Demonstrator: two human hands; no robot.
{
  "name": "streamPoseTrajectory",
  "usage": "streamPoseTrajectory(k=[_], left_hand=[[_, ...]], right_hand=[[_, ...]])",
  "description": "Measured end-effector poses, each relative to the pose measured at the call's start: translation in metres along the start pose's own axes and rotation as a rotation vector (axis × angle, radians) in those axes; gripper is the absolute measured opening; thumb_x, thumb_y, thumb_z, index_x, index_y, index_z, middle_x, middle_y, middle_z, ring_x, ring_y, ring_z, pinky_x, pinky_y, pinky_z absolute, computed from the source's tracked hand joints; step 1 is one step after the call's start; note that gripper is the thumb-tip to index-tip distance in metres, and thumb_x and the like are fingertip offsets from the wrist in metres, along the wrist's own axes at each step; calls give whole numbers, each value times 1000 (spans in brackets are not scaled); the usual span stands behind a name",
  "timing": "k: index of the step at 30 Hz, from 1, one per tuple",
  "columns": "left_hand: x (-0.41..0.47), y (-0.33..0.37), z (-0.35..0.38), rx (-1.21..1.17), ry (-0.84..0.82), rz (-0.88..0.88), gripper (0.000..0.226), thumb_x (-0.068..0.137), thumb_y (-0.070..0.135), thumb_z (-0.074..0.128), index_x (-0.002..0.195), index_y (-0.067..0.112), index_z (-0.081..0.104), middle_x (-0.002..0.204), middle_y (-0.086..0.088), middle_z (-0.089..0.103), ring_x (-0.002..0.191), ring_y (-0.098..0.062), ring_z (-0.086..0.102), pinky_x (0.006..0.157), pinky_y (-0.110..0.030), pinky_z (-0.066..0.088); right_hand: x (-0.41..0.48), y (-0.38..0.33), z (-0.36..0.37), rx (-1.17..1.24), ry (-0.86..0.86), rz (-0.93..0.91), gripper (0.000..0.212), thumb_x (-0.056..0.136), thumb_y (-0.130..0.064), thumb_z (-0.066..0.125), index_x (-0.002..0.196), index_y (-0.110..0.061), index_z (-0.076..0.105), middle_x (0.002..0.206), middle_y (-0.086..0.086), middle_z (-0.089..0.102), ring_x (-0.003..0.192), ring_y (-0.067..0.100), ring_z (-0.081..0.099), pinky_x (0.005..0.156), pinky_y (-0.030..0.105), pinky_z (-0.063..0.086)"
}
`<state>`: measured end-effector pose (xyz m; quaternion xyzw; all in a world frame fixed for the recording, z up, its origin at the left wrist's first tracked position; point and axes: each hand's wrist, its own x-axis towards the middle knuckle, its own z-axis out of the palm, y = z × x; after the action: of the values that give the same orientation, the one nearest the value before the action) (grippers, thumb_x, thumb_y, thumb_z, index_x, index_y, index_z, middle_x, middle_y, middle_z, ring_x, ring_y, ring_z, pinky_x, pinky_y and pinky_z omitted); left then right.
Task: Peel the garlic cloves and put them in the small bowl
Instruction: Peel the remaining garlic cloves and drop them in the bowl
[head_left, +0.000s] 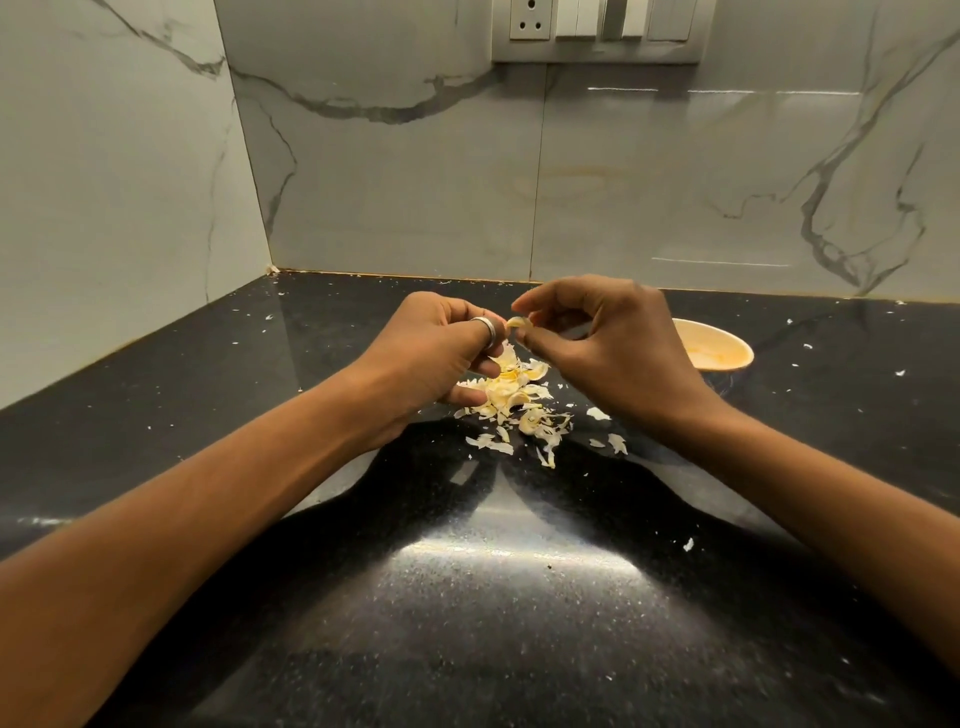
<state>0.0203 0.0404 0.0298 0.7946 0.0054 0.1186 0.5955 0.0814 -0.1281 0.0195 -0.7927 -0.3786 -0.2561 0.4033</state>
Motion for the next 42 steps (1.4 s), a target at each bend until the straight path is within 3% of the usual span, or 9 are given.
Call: streamPoseTrajectory(k=[6,16,22,28,33,37,42], left_hand=[[-2,1,2,45,-28,9,15,100,15,56,95,9,70,82,-4,62,69,-7,62,51,-22,51],[-1,0,2,87,-55,22,18,98,12,54,87,12,68,78,-3,61,65,-4,62,50,-20,49],[0,-1,1,87,-39,18,19,98,13,53,85,12,68,79,-3,62,65,-5,63,49,-21,50],[1,-2,2,71,-15,-6,20,99,17,54,86,10,67,74,-2,61,61,-5,62,47,-21,49],[3,-2,0,92,20,-21,25,99,20,55,78,12,66,74,-4,61,60,-5,63,48,-22,51],[6,-4,-2,145,67,-14,33,98,24,54,67,15,60,72,-4,59,61,-7,63,50,-24,51],[7,-8,-3,346,158,85,33,98,37,59,78,12,68,69,-4,67,62,-12,67,51,-27,52]], right_hand=[[1,1,0,-39,-27,-89,9,84,-14,81,92,-13,81,83,-2,76,74,10,70,70,36,58],[3,-2,-4,117,-107,162,7,81,-17,84,87,-17,81,77,-6,76,70,5,69,70,28,60],[4,-3,-7,346,-158,361,9,80,-10,83,88,-11,79,82,6,77,86,30,73,81,45,62],[3,-8,-10,484,-159,452,10,84,-5,78,94,-4,76,90,14,76,93,32,73,84,37,62],[4,-10,-10,508,-131,474,9,86,-3,75,95,-3,75,89,14,75,82,22,72,78,28,62],[5,-12,-13,525,-100,496,9,88,-1,73,97,0,72,88,13,74,78,19,70,77,31,61],[6,-13,-15,491,-105,490,12,90,-1,69,102,-1,71,96,17,74,86,26,73,75,28,62]])
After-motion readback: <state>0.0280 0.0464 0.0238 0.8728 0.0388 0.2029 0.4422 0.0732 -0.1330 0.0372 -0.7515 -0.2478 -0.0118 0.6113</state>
